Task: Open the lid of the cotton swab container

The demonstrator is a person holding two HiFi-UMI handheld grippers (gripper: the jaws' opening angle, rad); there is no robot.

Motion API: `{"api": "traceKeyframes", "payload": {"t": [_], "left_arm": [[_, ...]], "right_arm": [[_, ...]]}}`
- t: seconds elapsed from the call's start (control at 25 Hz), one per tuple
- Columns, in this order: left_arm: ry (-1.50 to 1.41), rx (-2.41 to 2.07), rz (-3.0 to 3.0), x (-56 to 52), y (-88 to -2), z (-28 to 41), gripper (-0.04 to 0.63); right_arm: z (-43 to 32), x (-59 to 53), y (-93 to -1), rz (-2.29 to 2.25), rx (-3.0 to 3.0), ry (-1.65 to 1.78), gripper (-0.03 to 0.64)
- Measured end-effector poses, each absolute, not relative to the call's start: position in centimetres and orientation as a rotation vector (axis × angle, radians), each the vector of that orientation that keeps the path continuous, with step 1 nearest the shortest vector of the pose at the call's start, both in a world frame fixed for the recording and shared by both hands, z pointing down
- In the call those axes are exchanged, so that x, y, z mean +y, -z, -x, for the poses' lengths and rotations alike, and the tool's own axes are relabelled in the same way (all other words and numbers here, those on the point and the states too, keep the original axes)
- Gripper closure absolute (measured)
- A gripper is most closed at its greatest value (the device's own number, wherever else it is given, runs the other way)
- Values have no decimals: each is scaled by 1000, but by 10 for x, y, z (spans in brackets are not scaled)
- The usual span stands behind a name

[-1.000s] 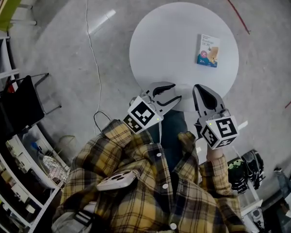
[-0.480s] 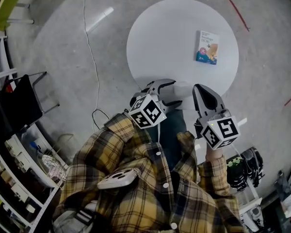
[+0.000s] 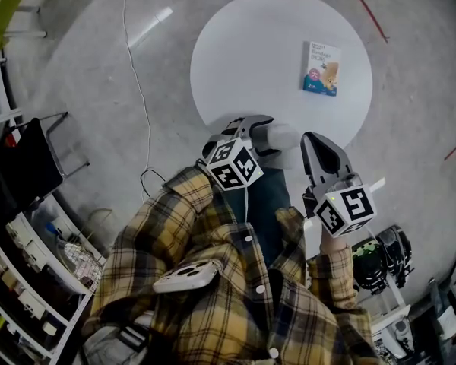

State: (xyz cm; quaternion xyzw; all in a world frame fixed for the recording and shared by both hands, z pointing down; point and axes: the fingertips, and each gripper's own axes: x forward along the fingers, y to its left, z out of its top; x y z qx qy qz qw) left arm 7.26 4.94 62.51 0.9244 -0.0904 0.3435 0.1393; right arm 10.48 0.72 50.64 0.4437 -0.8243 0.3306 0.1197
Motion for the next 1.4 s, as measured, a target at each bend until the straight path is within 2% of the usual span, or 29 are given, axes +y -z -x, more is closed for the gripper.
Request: {"api": "traceKeyframes", "payload": {"t": [0.64,0.84,1.4], "left_arm": [[-1083,-215,-2652,49,-633,-82,285],[-1153,-216,-2705,50,-634,-81,347],[-1171,-150,-2723,57,-633,-82,370]], "right_arm": [[-111,11,-510,-1341,-2370,-965,600],[-115,14,-508,-1366,-2350,-974,601],[-116,19,-504,-1401,-2343,-971,600]]}}
